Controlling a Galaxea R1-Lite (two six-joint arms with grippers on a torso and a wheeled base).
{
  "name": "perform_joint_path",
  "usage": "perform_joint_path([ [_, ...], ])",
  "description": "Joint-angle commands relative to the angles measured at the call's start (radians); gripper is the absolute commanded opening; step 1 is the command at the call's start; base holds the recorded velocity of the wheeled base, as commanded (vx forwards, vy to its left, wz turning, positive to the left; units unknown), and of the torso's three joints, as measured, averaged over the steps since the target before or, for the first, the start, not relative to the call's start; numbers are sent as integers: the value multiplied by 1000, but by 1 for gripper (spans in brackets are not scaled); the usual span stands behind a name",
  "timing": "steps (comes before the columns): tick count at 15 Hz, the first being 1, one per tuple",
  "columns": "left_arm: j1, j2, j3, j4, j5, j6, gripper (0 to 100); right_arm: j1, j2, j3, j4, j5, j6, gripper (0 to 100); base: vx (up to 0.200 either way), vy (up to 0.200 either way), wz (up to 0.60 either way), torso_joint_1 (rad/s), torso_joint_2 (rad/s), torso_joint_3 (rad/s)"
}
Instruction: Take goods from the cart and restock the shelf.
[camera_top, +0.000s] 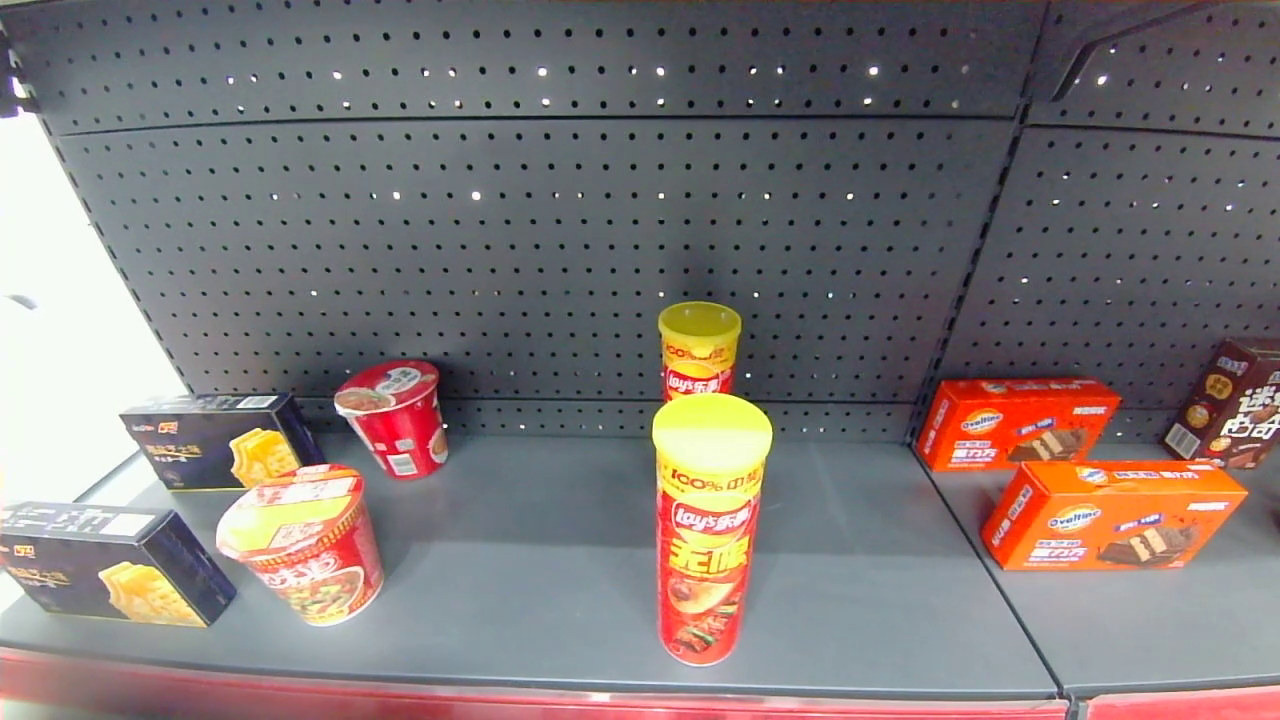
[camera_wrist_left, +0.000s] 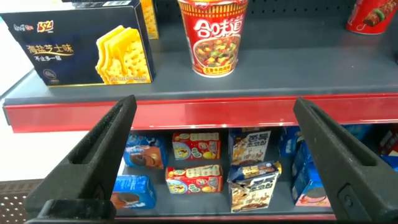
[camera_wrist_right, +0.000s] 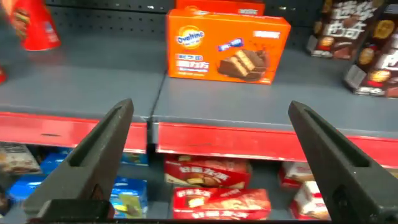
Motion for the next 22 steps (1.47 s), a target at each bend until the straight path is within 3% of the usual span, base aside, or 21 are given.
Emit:
perform_joint_path([
  [1,0,0,0,0,-1,0,100,0,1,2,-1,3,4,100,0,0,0,0,0,0],
  [22,0,0,0,0,4,-6,100,0,1,2,-1,3,-1,100,-19,0,0,0,0,0],
])
